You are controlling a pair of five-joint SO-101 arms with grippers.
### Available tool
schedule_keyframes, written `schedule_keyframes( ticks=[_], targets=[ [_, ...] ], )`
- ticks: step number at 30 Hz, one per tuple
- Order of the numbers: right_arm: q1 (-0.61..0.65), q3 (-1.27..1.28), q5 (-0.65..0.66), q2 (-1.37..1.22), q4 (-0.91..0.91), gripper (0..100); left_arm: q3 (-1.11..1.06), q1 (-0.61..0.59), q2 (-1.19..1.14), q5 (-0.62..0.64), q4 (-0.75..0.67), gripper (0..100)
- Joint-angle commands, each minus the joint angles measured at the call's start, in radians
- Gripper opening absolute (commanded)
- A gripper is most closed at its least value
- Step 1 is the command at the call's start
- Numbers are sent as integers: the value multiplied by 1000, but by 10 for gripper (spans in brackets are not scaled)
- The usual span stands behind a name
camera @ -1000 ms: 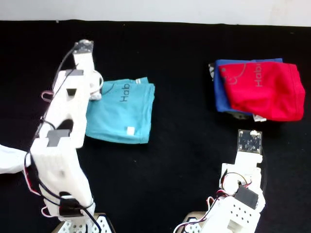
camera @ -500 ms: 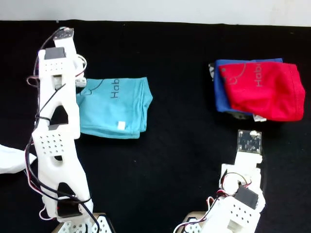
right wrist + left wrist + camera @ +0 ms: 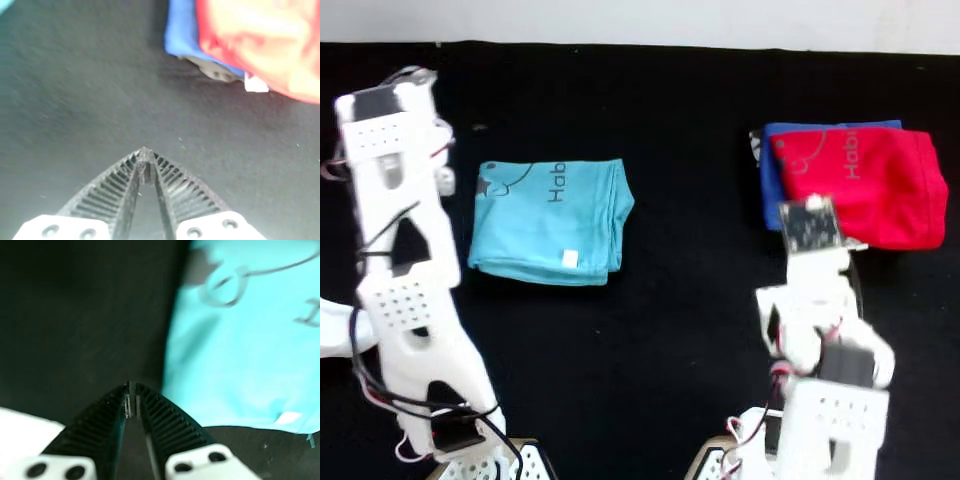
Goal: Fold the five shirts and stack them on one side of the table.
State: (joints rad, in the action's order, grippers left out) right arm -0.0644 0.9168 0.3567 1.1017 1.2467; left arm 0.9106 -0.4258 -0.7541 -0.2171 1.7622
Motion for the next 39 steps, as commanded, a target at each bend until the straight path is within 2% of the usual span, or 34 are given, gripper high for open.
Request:
schedule_keyframes(
  ticks=[1, 9, 15, 19, 22, 27, 34, 39],
  targets=[
    [139, -265, -66, -283, 44, 9, -145, -67, 148, -17, 3, 14],
    [559, -684, -226, -828, 48, 9, -714, -174, 377, -18, -241, 14],
    [783, -984, -232, -1230, 54, 9, -1262, -216, 610, -18, -628, 14],
    [869, -1158, -232, -1411, 54, 9, -1549, -219, 722, -15, -856, 14],
    [886, -1251, -230, -1529, 54, 9, -1661, -219, 788, -11, -957, 14],
    [858, -1330, -230, -1710, 54, 9, -1719, -216, 829, 51, -1016, 13],
    [705, -1402, -227, -1794, 85, 9, -1719, -213, 829, 69, -1026, 11],
    [673, -1498, -114, -1794, 216, 9, -1719, -211, 829, 69, -1028, 10]
  ],
)
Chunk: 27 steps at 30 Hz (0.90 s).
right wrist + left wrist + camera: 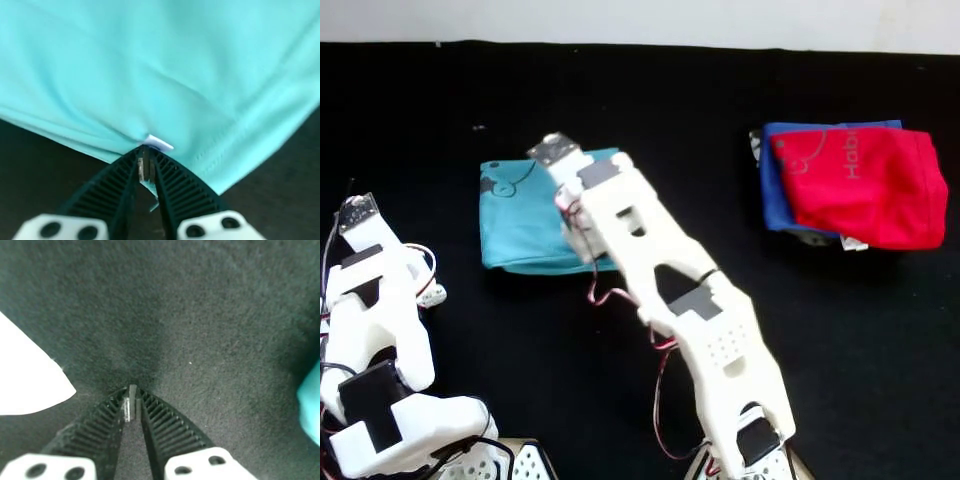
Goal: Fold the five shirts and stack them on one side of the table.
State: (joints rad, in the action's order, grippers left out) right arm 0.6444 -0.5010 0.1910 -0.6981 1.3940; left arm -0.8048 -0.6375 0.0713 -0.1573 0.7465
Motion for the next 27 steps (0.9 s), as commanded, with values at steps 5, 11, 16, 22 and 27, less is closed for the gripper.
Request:
schedule_keyframes(
  ticks=[5, 11, 16, 22, 27],
  targets=[
    [-36, -252, 40, 7, 166, 9, -4, 1, 2, 9, -12, 10],
    [-33, -438, -213, -2, 174, 116, -4, 1, 2, 9, -12, 10],
    [-36, -446, -285, -35, 153, 313, -4, 2, 1, 9, -12, 10],
    [-31, -447, -288, -53, 117, 307, -4, 12, -2, 9, -12, 10],
    [-38, -438, -308, -56, 5, 309, -4, 12, -2, 9, -12, 10]
  ],
)
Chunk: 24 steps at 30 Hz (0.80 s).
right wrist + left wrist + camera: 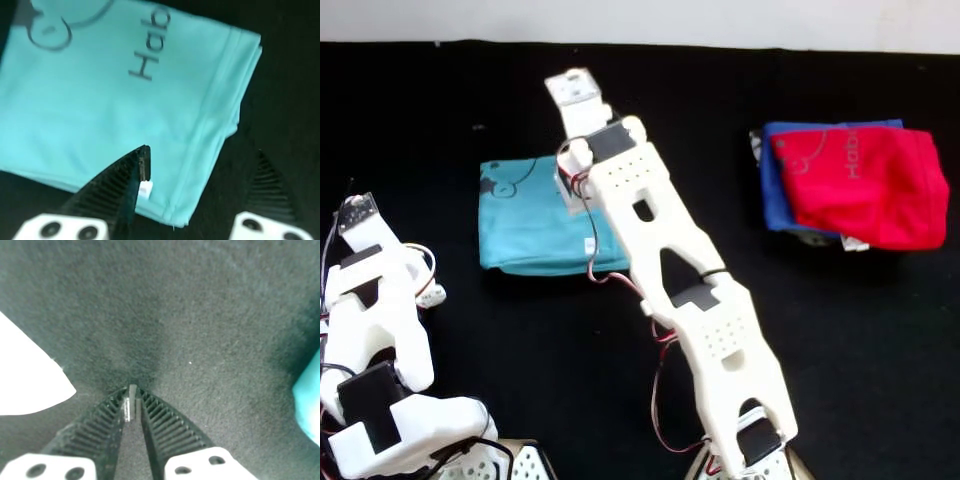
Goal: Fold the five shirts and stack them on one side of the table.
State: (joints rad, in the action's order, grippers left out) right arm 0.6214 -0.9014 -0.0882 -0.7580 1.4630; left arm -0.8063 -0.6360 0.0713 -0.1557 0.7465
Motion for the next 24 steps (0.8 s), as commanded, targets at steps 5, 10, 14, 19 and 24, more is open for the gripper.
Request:
schedule_keyframes(
  ticks=[5, 10, 14, 19, 24],
  targets=[
    [-5, -44, -103, -61, -110, 358, -2, 10, -2, 8, -17, 10],
    [-16, -45, -107, -180, -107, 358, -5, 10, 1, 8, -25, 10],
    [-16, -47, -103, -240, -114, 358, -5, 10, 1, 8, -25, 10],
    [-16, -47, -101, -285, -114, 254, -5, 10, 1, 8, -25, 10],
    [-21, -45, -23, -295, -113, 19, -5, 10, 1, 8, -25, 10]
  ],
)
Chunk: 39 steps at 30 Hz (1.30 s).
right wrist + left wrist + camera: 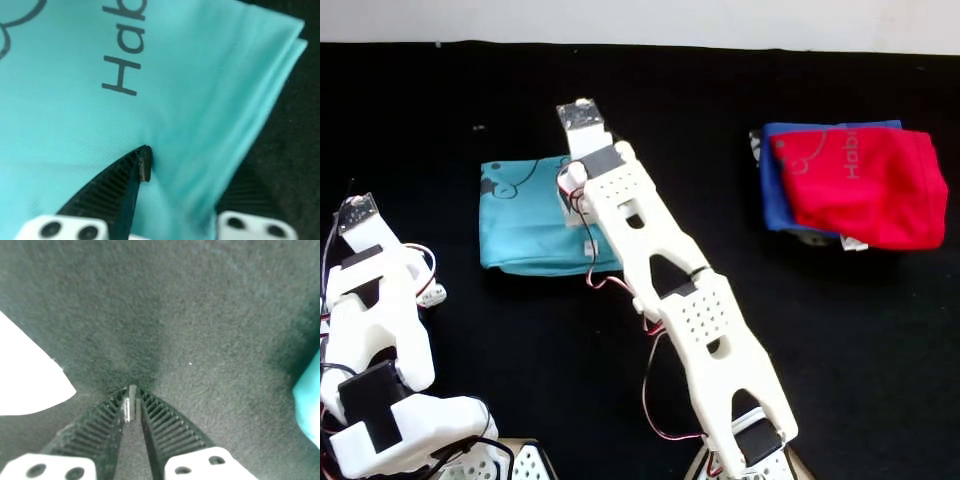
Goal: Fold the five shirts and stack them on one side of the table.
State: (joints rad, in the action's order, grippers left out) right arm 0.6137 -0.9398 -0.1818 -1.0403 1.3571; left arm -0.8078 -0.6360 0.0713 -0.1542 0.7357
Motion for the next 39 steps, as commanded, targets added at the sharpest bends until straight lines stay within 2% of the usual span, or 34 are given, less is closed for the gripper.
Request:
schedule_keyframes(
  ticks=[1, 6, 13, 19, 23, 28, 34, 39],
  targets=[
    [-18, -8, 110, -7, 8, 26, -4, 10, 1, 6, -14, 10],
    [-93, -114, 167, 41, 125, 5, -4, 10, 1, 6, -14, 10],
    [-220, -400, 199, 143, 412, 5, -4, 10, 1, 6, -14, 10],
    [-343, -295, 253, 346, 409, 5, -4, 10, 1, 6, -14, 10],
    [-403, -165, 350, 509, 407, 5, -4, 10, 1, 6, -14, 10],
    [-512, -119, 430, 657, 404, 5, -5, 10, 1, 6, -14, 10],
    [-699, -104, 514, 588, 403, 5, -5, 10, 1, 6, -14, 10],
    [-769, -105, 565, 383, 394, 6, -5, 10, 1, 6, -14, 10]
  ],
)
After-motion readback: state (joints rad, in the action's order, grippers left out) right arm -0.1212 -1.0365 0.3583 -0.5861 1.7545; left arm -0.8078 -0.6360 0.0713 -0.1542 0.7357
